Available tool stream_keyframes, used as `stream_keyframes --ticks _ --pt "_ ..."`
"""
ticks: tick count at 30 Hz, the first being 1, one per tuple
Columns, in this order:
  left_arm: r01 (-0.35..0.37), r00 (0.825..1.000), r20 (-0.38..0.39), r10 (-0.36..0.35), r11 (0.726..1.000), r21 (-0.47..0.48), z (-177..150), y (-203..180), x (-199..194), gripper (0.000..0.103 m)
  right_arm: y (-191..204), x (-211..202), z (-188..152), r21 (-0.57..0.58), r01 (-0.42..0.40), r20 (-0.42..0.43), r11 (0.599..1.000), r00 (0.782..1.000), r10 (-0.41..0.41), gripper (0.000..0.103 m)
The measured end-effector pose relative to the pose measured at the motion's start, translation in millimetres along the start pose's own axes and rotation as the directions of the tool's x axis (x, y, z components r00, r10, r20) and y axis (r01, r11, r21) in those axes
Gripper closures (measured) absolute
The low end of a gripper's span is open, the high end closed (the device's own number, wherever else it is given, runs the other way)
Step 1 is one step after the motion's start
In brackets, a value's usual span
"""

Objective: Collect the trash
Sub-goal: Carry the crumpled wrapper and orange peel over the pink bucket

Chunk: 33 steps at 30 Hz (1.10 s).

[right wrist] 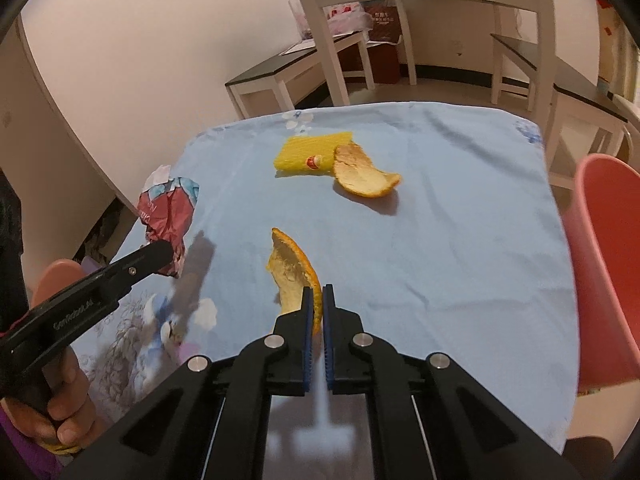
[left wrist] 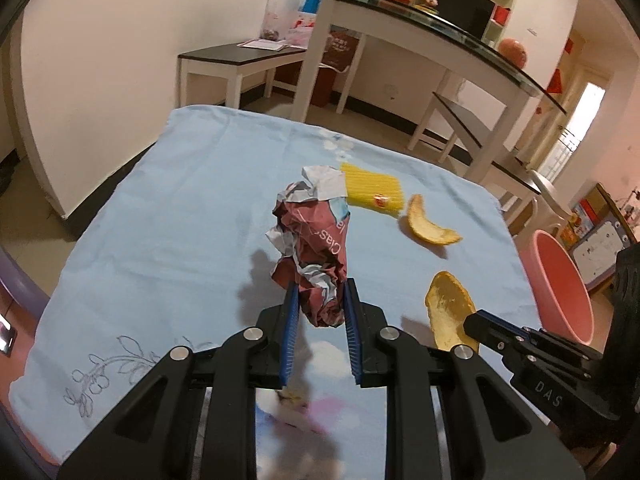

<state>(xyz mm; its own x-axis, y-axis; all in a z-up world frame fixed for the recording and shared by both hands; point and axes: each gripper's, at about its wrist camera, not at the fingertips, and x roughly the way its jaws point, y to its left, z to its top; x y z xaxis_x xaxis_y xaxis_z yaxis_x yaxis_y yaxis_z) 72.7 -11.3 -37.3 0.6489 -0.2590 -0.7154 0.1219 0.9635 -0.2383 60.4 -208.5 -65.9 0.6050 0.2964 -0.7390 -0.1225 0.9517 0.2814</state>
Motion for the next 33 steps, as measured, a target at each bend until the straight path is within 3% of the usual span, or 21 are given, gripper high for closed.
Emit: stream_keyframes --ticks 10,33 --pt "0.031 0.999 -0.015 -0.03 0.997 0.07 -8 -40 -4 0.081 -19 -47 -15 0.036 0.038 0.078 0.999 0.996 -0.041 0.099" --pt "0.104 0.994 -0.037 -0.098 0.967 0.233 -12 -131 4 0.081 -86 -111 -27 0.19 0.102 0.202 0.977 0.969 -0.141 0.099"
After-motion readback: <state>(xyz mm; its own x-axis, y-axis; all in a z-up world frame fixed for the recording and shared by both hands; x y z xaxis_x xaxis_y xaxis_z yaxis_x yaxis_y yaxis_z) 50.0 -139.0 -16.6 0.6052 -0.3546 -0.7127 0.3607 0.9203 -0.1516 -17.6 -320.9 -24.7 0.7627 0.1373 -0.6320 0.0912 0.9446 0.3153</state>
